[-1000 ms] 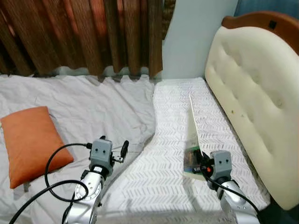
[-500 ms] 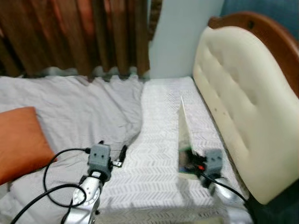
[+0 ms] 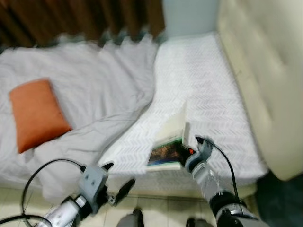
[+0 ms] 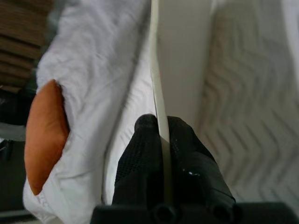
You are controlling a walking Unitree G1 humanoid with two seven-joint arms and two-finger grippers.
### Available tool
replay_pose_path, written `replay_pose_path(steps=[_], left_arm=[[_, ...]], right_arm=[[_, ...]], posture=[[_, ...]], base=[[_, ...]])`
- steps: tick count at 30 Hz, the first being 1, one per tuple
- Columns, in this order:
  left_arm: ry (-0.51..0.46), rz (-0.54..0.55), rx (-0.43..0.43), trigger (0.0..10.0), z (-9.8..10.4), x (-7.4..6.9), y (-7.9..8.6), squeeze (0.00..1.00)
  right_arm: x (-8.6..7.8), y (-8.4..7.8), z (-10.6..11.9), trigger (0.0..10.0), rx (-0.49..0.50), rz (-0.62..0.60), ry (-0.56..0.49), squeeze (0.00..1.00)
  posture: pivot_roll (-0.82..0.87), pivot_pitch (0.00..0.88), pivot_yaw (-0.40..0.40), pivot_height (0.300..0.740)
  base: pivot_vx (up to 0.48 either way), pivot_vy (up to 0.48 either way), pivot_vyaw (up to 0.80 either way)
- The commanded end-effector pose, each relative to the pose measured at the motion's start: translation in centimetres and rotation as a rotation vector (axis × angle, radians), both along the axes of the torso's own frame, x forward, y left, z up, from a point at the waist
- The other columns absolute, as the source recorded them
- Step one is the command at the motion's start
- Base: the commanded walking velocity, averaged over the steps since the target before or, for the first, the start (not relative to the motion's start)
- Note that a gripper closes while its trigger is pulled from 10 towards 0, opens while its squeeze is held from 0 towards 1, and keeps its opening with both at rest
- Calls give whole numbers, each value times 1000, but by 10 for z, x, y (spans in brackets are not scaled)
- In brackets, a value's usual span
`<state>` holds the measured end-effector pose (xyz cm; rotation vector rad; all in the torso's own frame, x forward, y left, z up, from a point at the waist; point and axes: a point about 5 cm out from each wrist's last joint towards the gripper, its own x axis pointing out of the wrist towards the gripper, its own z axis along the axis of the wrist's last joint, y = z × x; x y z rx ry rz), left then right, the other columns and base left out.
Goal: Clean up the room
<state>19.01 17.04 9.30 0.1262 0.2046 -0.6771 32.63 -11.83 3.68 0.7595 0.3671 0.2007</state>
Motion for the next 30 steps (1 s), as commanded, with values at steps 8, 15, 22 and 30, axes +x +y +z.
replay_pose_path(steps=[8, 15, 22, 30], left_arm=[[70, -60, -33, 10000, 19, -25, 6, 0], [113, -59, -57, 10000, 19, -44, -2, 0], [157, -81, -73, 10000, 13, -65, -14, 0], [184, -59, -104, 10000, 11, -74, -23, 0]], right_arm=[[0, -1, -6, 0, -55, -60, 17, 0], [17, -26, 14, 0, -319, -67, -64, 0], [35, -54, 42, 0, -560, -106, -142, 0], [34, -61, 39, 0, -708, 8, -119, 0]], posture=[[261, 554, 178, 740], [244, 553, 159, 740], [217, 552, 127, 740], [210, 546, 105, 740]], base=[[0, 0, 0], [0, 0, 0], [0, 0, 0], [0, 0, 0]])
